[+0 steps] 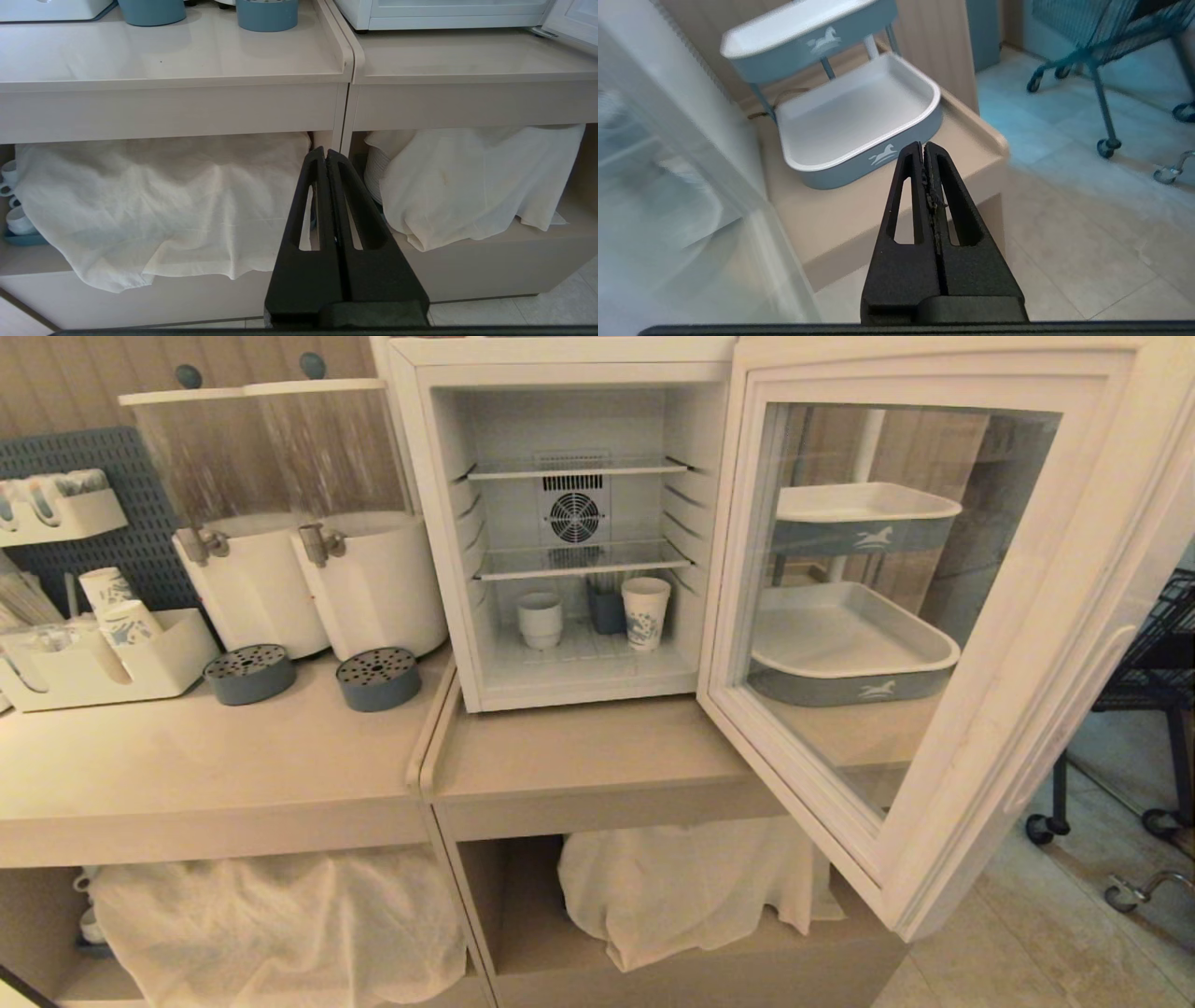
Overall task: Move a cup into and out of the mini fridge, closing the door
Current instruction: Close the freezer door
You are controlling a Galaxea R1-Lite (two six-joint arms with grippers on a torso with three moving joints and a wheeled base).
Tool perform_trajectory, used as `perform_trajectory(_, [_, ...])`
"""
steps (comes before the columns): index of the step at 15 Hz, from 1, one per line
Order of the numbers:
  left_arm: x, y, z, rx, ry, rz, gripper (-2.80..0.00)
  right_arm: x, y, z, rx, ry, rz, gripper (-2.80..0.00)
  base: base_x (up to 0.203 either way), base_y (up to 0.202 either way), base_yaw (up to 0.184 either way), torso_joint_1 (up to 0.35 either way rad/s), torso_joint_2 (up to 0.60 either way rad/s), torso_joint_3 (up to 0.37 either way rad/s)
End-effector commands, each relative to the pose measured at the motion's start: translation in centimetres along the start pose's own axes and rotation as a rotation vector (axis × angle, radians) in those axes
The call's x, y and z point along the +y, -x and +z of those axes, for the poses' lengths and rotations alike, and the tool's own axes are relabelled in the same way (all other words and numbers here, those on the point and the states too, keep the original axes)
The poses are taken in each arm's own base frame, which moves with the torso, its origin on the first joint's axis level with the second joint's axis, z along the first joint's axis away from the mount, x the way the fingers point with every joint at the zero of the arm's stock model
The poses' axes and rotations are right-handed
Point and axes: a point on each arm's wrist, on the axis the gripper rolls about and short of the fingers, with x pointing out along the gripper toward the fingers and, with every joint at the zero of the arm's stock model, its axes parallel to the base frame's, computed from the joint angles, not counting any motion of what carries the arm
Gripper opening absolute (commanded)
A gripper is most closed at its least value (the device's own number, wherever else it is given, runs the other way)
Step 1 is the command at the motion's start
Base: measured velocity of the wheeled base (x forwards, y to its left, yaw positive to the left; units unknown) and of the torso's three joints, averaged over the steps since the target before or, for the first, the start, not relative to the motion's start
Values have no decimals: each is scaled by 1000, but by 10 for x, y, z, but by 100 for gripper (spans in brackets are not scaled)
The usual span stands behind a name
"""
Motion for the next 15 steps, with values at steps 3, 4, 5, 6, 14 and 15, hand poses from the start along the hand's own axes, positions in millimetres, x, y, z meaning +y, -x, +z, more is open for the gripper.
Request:
perform_trajectory(3, [0, 0, 0, 0, 1, 0, -280, -2, -73, -9, 120, -3, 235, -280, 0, 0, 0, 0, 0, 0])
perform_trajectory(4, [0, 0, -1, 2, 1, 0, -280, -9, -82, -8, 149, -10, 408, -280, 0, 0, 0, 0, 0, 0])
perform_trajectory(5, [0, 0, -1, 2, 1, 0, -280, -18, -89, -7, 173, -15, 542, -280, 0, 0, 0, 0, 0, 0])
perform_trajectory(6, [0, 0, -1, 2, 1, 0, -280, -26, -98, -8, 202, -21, 661, -280, 0, 0, 0, 0, 0, 0])
perform_trajectory(14, [0, 0, 0, 0, 1, 0, -280, -24, -121, -23, 359, -68, 1169, -280, 0, 0, 0, 0, 0, 0])
perform_trajectory(15, [0, 0, -1, 2, 1, 0, -280, -21, -124, -24, 371, -71, 1190, -280, 0, 0, 0, 0, 0, 0])
